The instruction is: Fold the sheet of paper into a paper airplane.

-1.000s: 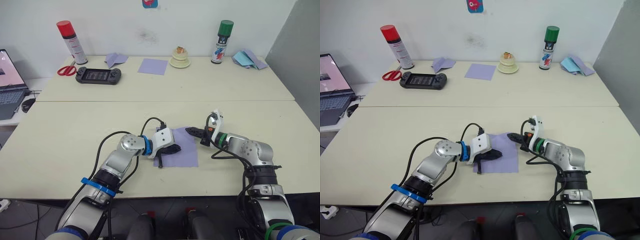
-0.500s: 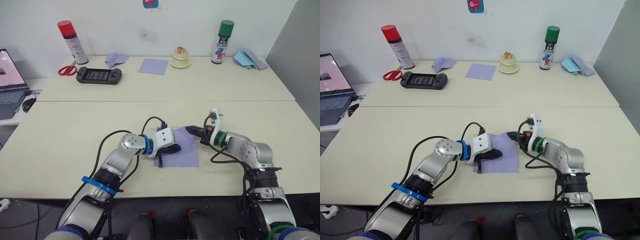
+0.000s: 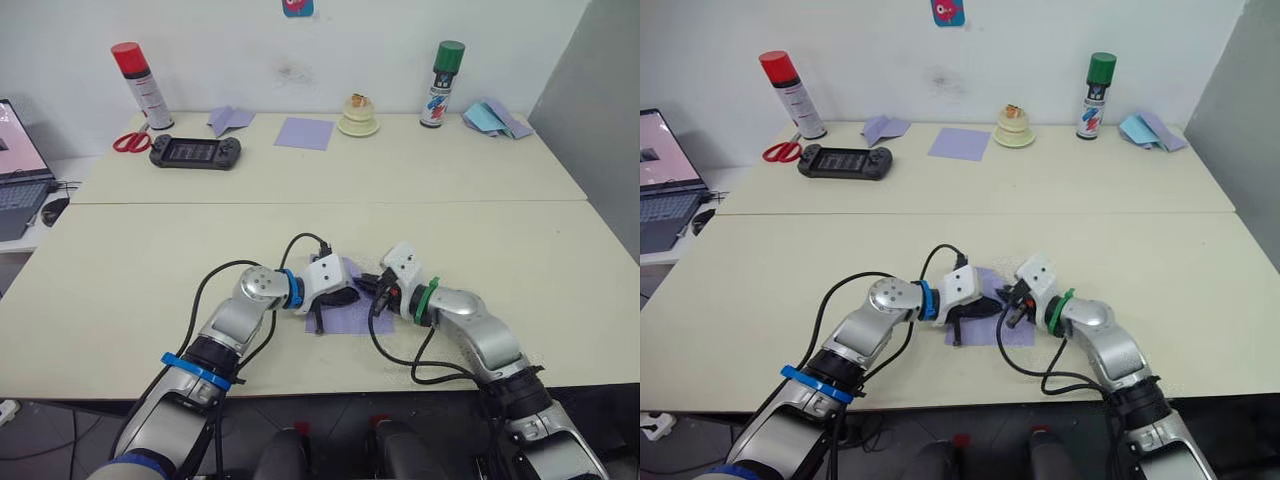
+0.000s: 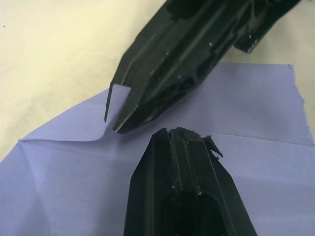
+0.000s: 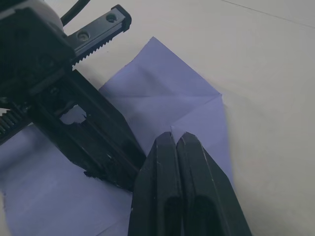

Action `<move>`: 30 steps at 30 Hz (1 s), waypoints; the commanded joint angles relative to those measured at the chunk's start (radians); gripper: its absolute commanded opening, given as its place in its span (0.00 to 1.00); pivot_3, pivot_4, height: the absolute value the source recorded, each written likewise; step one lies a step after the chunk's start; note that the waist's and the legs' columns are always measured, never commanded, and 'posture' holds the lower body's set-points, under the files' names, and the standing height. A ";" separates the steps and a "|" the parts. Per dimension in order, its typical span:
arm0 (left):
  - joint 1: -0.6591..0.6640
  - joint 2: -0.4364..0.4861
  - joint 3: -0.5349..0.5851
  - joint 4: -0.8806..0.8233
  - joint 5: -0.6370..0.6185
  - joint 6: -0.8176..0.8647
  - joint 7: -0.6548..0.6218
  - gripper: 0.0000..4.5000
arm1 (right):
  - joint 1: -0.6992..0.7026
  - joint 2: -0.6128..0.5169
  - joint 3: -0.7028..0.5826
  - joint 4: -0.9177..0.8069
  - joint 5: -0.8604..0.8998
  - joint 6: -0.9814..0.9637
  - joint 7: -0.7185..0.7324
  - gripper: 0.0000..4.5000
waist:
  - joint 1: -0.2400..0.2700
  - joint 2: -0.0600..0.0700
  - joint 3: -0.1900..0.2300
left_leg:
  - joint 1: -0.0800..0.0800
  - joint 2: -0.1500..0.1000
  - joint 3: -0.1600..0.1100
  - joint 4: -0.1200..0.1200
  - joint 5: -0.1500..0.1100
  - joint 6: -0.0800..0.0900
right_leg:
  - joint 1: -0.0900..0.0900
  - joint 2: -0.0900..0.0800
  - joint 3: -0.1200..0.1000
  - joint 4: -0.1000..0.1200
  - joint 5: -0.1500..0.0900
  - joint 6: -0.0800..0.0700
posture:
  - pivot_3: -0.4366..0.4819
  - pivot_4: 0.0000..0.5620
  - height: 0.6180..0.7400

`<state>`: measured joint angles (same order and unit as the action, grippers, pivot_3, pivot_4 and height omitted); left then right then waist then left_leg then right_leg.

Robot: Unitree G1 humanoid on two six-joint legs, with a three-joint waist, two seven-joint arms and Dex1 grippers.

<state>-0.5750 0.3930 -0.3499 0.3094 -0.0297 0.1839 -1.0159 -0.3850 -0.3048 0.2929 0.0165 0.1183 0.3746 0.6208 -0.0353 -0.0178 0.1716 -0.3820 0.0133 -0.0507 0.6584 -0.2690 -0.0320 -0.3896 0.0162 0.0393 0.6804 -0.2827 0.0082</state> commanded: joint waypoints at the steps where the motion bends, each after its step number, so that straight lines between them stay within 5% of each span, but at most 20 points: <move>1: -0.004 0.034 0.035 0.031 -0.017 0.060 -0.028 0.00 | 0.004 0.010 0.022 0.001 -0.049 -0.078 -0.014 0.02 | 0.000 0.000 0.000 | 0.000 0.000 0.000 0.000 0.000 0.000 | 0.000 0.000 0.000 0.000 0.000 0.000 | 0.48 0.27 1.00; 6: -0.103 0.040 0.111 0.079 -0.099 0.119 -0.077 0.00 | 0.010 0.010 0.034 0.039 -0.115 -0.130 -0.039 0.02 | 0.001 0.000 0.001 | -0.001 0.000 0.000 0.000 0.000 0.000 | -0.001 0.000 0.000 0.000 0.000 0.000 | 0.48 0.27 1.00; 10: -0.228 -0.023 0.145 0.208 -0.082 0.082 0.010 0.00 | 0.006 0.018 0.030 0.058 -0.132 -0.141 -0.047 0.02 | 0.006 -0.004 0.004 | -0.002 -0.001 0.000 0.000 0.000 0.000 | -0.001 0.000 -0.001 0.000 0.000 0.000 | 0.48 0.27 1.00; 24: -0.232 -0.095 -0.010 0.312 0.100 -0.048 0.027 0.00 | 0.011 0.035 0.024 0.051 -0.139 -0.112 -0.041 0.02 | 0.003 -0.005 0.005 | -0.003 -0.001 -0.001 0.001 0.000 0.000 | -0.002 -0.001 -0.001 0.001 0.000 0.000 | 0.48 0.27 1.00; 30: -0.236 -0.109 -0.010 0.348 0.120 -0.058 0.028 0.00 | 0.032 0.028 0.033 -0.026 -0.022 0.040 0.104 0.28 | 0.004 -0.005 0.005 | -0.002 -0.002 0.000 0.001 0.000 0.000 | 0.000 -0.001 0.000 0.000 0.000 0.000 | 0.48 0.27 1.00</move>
<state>-0.8173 0.2915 -0.3417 0.6336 0.0680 0.1249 -0.9909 -0.3664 -0.2749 0.3133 0.0332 0.0464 0.3563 0.6634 -0.0315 -0.0227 0.1766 -0.3838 0.0116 -0.0514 0.6594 -0.2690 -0.0322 -0.3899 0.0151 0.0388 0.6805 -0.2823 0.0086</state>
